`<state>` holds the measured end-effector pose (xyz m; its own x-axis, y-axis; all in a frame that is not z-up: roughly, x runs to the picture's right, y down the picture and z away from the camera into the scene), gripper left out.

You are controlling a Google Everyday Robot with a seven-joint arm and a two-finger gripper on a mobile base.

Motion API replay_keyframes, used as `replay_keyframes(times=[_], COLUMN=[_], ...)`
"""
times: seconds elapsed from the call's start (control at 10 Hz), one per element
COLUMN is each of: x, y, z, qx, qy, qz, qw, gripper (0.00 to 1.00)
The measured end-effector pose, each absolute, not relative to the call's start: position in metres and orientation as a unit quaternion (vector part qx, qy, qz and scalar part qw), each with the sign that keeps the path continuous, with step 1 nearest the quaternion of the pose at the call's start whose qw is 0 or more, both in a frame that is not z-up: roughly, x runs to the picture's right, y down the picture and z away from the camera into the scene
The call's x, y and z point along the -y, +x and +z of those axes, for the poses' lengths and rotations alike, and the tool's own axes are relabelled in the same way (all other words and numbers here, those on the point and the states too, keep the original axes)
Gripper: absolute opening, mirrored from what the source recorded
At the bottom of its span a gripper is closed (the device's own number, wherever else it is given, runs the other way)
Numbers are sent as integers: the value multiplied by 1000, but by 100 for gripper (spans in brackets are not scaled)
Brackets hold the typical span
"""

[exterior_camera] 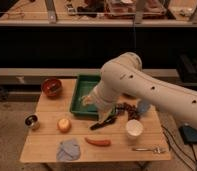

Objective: Place towel in metal cup

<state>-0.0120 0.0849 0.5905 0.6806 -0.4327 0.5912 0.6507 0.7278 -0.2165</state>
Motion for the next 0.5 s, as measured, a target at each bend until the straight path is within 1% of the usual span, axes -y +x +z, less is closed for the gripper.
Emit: replay_keyframes(times=[0.2,0.3,0.5], x=[-88,-97,-133], y=[-16,-24,-61], z=[588,587,574], qx=[261,271,297], qy=[-209,-209,-208], qz=[-315,-330,-367], qw=[888,880,856], gripper=[65,65,65])
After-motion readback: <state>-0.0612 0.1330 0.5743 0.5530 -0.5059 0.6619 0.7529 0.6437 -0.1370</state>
